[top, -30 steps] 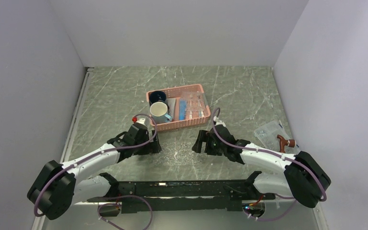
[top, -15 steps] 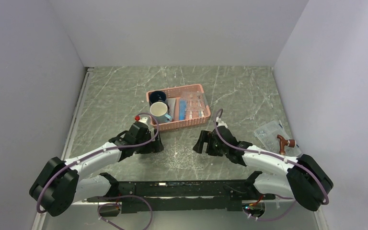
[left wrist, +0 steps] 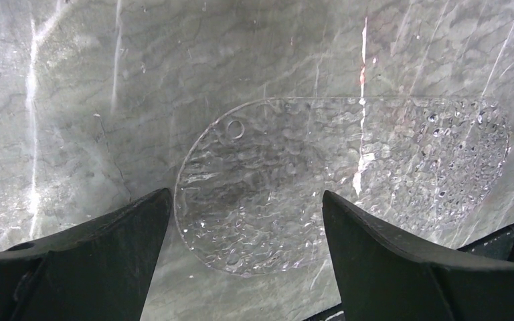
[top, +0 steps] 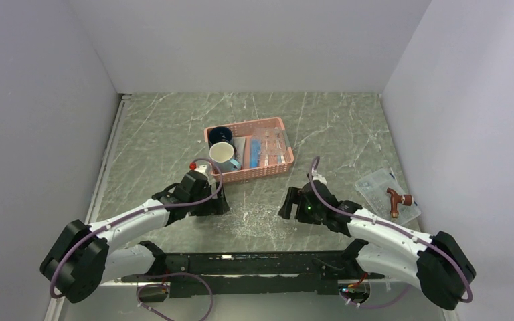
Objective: Prepare toiletry sets of a toothbrush and toothpaste on the tray
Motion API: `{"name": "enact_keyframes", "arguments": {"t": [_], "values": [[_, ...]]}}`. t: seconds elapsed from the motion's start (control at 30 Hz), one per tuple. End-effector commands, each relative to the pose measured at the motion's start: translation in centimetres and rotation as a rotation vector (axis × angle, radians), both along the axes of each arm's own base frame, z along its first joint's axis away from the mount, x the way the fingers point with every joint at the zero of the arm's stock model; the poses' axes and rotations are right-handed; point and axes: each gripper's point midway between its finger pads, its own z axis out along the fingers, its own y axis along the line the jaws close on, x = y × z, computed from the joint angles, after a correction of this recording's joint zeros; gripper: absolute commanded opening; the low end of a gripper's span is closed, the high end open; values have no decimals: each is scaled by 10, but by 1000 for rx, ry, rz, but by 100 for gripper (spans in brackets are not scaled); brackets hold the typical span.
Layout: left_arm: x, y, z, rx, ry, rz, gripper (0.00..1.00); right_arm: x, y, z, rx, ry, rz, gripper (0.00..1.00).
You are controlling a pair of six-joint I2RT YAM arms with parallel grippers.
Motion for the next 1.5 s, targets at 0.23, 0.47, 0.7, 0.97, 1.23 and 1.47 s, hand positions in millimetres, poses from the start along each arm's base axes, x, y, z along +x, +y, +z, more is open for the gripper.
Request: {"name": "enact_keyframes", "arguments": {"t": [0.23, 0.47, 0.7, 0.97, 1.23, 1.47], "values": [[-20, 10, -10, 43, 63, -28, 91, -43, 4, -1, 114, 129, 60, 90], [-22, 9, -11, 37, 68, -41, 91, -51, 10, -3, 175, 160, 66, 90], [-26, 7, -12, 30, 74, -55, 91, -44, 13, -5, 184, 156, 29, 90], [-28, 3, -14, 31, 81, -79, 90, -31, 10, 1, 168, 127, -29, 90], [-32, -3, -12, 30, 86, -107, 90, -20, 10, 8, 149, 100, -57, 90], [-35, -3, -12, 41, 89, -108, 90, -14, 10, 7, 132, 91, -66, 90]]}}
